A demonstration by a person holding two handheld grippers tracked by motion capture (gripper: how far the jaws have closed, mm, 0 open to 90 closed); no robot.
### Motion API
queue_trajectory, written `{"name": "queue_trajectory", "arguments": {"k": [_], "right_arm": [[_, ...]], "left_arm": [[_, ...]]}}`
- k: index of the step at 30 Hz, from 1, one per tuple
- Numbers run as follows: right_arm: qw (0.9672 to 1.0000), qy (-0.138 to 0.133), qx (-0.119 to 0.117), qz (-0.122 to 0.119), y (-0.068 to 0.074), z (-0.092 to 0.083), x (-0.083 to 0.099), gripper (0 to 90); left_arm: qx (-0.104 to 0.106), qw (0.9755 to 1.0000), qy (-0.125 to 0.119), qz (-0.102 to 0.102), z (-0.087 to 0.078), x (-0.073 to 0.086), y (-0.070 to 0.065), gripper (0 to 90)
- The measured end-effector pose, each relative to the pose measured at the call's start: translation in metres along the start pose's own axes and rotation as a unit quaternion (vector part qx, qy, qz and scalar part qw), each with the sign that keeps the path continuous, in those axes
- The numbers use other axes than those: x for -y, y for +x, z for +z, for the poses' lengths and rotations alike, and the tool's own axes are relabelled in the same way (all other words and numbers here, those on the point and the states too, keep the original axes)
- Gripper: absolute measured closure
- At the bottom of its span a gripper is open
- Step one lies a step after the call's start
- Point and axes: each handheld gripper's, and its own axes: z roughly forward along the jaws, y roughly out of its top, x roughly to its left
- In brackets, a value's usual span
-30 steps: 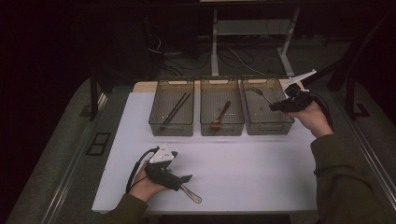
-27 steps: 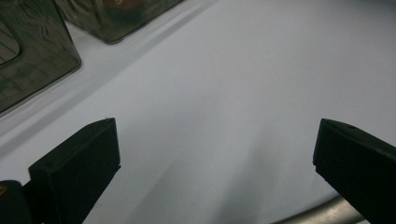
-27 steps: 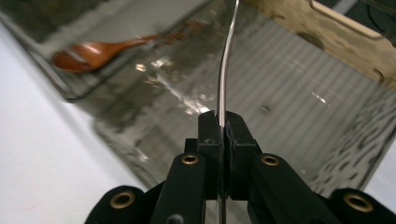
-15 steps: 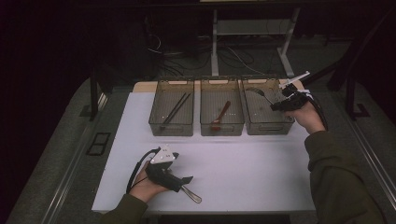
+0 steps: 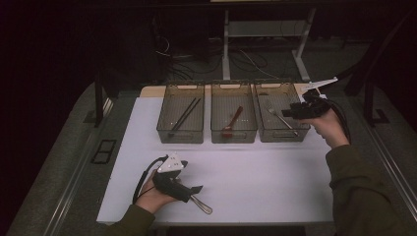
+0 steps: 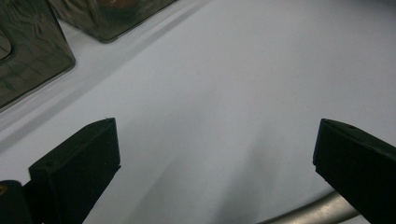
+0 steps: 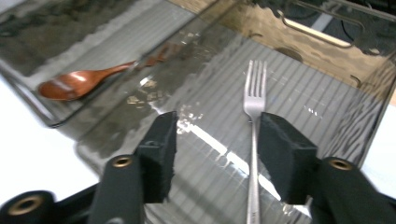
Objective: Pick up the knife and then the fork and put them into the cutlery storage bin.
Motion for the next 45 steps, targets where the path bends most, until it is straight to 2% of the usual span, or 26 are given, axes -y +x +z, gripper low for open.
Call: {"name": "queue_trajectory", "arguments": {"k": [5, 10, 16, 21, 24, 28, 30, 35, 45], "right_arm": [[0.9994, -0.023, -0.022, -0.013, 0.02, -0.015, 0.009, 36.9], [0.9986, -0.031, -0.033, -0.026, 0.042, -0.023, 0.027, 31.3], [0.9973, -0.048, -0.045, -0.031, 0.061, -0.026, 0.054, 25.9], [0.9966, -0.064, -0.046, -0.024, 0.075, -0.027, 0.075, 19.8], [0.9959, -0.073, -0.05, -0.018, 0.083, -0.028, 0.088, 18.3], [0.9956, -0.073, -0.056, -0.016, 0.095, -0.028, 0.106, 16.3], [0.9952, -0.076, -0.059, -0.014, 0.101, -0.029, 0.114, 16.2], [0.9951, -0.075, -0.059, -0.024, 0.112, -0.027, 0.131, 14.0], [0.9952, -0.072, -0.061, -0.024, 0.121, -0.03, 0.149, 13.9]], "left_arm": [[0.002, 1.0, 0.004, 0.004, -0.001, 0.0, 0.001, 0.0], [0.008, 1.0, 0.005, 0.0, -0.003, -0.001, 0.0, 3.3], [0.036, 0.9992, 0.014, -0.002, -0.004, -0.001, -0.001, 17.0], [0.049, 0.9987, 0.016, -0.005, -0.006, -0.002, -0.001, 30.9], [0.057, 0.9981, 0.024, -0.01, -0.009, -0.002, 0.0, 43.9], [0.053, 0.9979, 0.036, 0.004, -0.014, -0.003, 0.0, 64.8], [0.058, 0.9974, 0.043, 0.008, -0.017, -0.002, -0.002, 73.9], [0.064, 0.9963, 0.055, 0.013, -0.025, 0.004, -0.006, 87.6], [0.086, 0.9915, 0.097, 0.015, -0.023, 0.015, -0.008, 88.7]]}}
